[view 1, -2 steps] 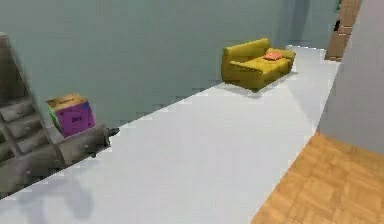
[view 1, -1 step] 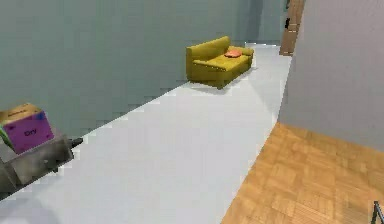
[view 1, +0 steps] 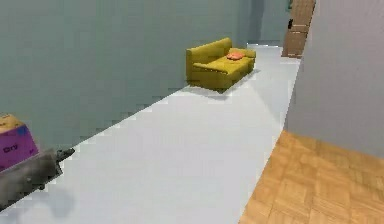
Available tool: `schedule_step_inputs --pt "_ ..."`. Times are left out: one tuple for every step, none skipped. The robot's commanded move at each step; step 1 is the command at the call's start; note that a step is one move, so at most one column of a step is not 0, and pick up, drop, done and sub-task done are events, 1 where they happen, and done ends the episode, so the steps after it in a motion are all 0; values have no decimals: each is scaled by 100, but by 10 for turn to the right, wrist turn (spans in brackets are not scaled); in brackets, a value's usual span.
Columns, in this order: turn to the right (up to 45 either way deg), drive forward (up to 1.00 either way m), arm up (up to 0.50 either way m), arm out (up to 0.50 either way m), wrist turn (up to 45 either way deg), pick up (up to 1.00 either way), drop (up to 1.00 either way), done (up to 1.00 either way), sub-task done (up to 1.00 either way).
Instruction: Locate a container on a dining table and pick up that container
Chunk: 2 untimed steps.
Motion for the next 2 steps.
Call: schedule_step_inputs --pt "210 0 0 0 0 0 0 0 0" --pt "0 80 0 0 0 0 0 0 0"
